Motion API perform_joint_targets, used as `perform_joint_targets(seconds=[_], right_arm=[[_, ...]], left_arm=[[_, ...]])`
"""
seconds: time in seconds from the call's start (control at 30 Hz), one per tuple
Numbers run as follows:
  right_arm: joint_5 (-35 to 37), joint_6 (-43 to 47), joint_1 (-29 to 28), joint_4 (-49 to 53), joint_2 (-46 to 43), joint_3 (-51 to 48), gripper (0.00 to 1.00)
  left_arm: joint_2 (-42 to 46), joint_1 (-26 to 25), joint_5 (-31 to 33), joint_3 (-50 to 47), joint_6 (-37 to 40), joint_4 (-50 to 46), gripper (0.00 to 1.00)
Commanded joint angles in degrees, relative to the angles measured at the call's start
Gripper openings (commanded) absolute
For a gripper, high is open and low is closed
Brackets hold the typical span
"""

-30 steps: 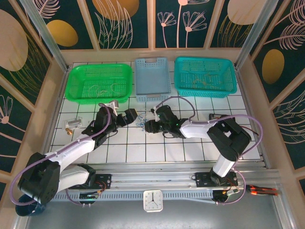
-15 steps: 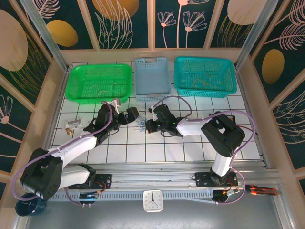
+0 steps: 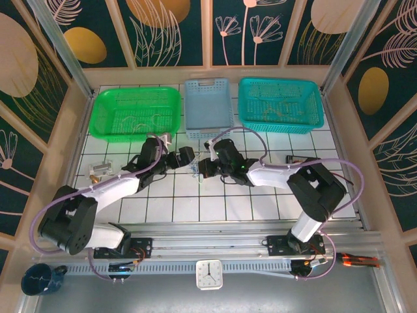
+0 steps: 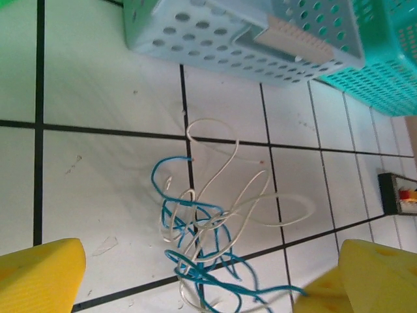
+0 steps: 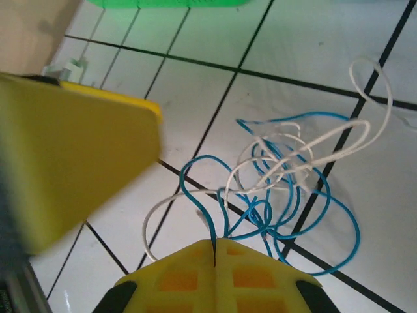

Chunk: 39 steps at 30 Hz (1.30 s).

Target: Untangle the cables

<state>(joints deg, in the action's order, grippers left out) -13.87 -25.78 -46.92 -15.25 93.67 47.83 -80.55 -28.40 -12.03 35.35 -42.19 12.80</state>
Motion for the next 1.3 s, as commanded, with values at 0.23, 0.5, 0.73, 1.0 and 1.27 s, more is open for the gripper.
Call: perform_joint_targets(seconds=[0.23, 0.5, 0.73, 1.0, 1.27], right_arm=[[-0.07, 2.3, 0.26, 2.23, -5.94, -1.36, 0.0], [-1.23, -0.83, 5.22, 0.42, -15.6, -5.53, 0.0], [-5.38, -4.63, 10.36, -1.86, -22.1, -7.78, 0.0], [-4.85, -3.66, 10.63, -0.41, -21.35, -7.45, 0.0], [-6.07, -3.76, 10.55, -0.39, -20.24, -8.72, 0.0]], left_arm=[[-9.84, -4.12, 2.42, 4.15, 3.08, -3.57, 0.99], [-12.42, -5.3, 2.41, 0.69, 2.05, -0.49, 0.88], [-11.58, -5.41, 1.22, -1.64, 1.28, 1.98, 0.83], [-8.09, -5.4, 1.71, -2.69, 1.9, 1.62, 0.87], [-0.68, -5.42, 0.94, -3.67, 2.12, 0.27, 0.95]])
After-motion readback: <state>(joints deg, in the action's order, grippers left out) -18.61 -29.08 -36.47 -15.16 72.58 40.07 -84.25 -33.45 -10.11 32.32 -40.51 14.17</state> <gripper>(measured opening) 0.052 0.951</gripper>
